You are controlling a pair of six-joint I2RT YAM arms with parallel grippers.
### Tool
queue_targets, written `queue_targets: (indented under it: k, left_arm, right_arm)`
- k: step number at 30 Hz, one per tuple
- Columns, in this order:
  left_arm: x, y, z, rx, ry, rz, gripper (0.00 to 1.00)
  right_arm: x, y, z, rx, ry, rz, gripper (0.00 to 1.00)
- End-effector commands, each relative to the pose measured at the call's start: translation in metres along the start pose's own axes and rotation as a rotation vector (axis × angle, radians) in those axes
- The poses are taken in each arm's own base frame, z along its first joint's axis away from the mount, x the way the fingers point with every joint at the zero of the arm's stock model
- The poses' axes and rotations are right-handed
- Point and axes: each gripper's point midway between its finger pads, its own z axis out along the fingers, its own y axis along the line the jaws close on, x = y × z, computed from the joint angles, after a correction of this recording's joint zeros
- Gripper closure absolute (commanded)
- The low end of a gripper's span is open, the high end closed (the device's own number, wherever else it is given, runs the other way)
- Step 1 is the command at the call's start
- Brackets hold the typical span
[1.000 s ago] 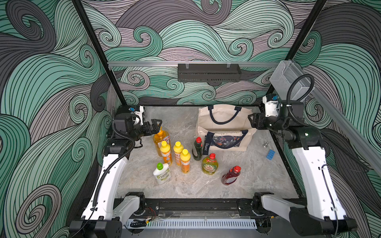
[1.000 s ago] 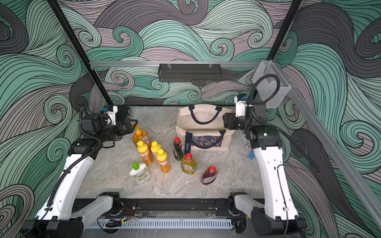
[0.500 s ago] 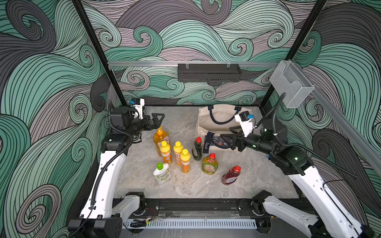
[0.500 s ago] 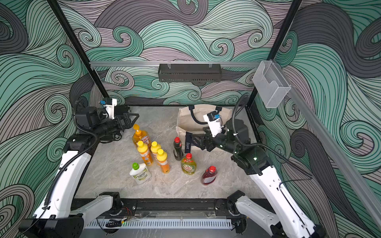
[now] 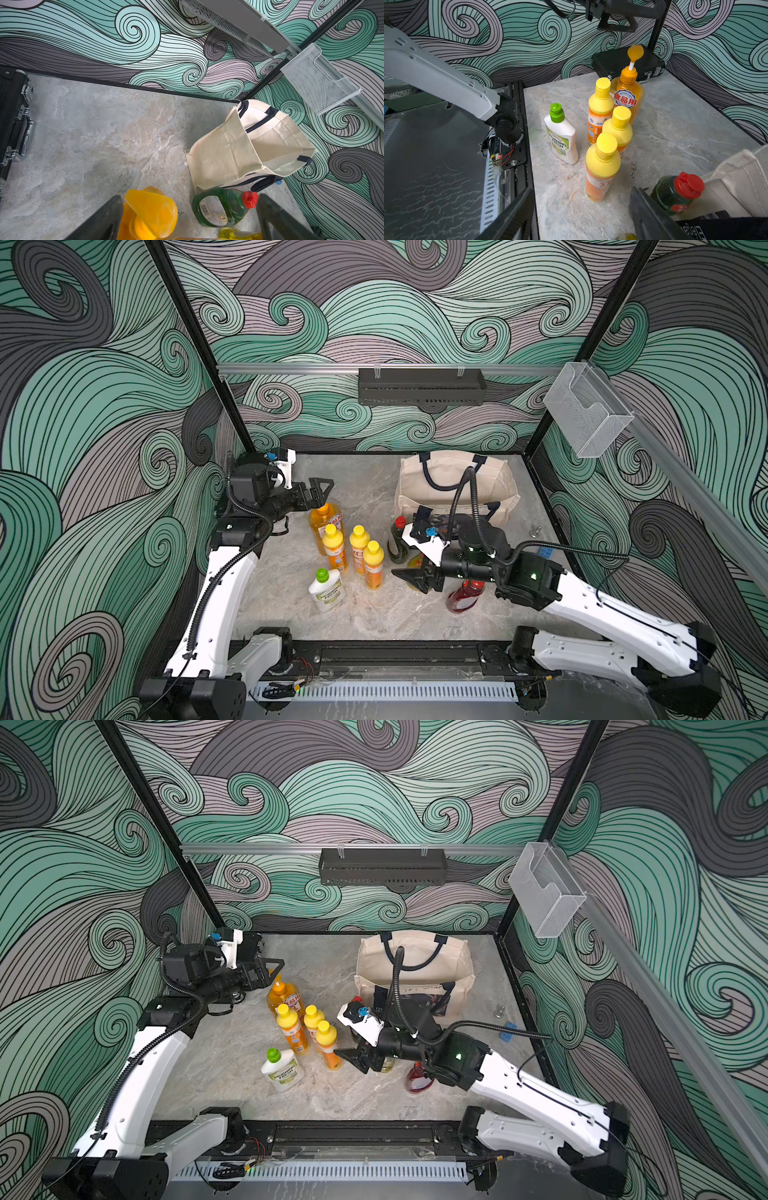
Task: Pack dish soap into the shopping bag
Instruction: Pick up the bottle of dish soap at the center of the board.
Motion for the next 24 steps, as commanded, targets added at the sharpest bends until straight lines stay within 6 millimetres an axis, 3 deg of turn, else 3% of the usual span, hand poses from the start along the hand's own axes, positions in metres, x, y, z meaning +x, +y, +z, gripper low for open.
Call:
queue_targets:
  k: [1, 16, 24]
  left_arm:
    - [-0.007, -0.008, -0.005, 0.021, -0.034, 0.015, 0.01]
    - [-0.004, -0.009, -0.002, 0.042, -0.023, 0.0, 0.01]
    - [-0.003, -0.012, -0.001, 0.065, -0.019, -0.007, 0.01]
  right_arm:
    - [-0.004, -0.007, 0.015, 0.031, -0.027, -0.004, 0.24]
    - [0.004, -0.011, 0.053, 0.007, 0.007, 0.021, 0.28]
    - [0.003, -0.019, 0.061, 0.023, -0.009, 0.038, 0.29]
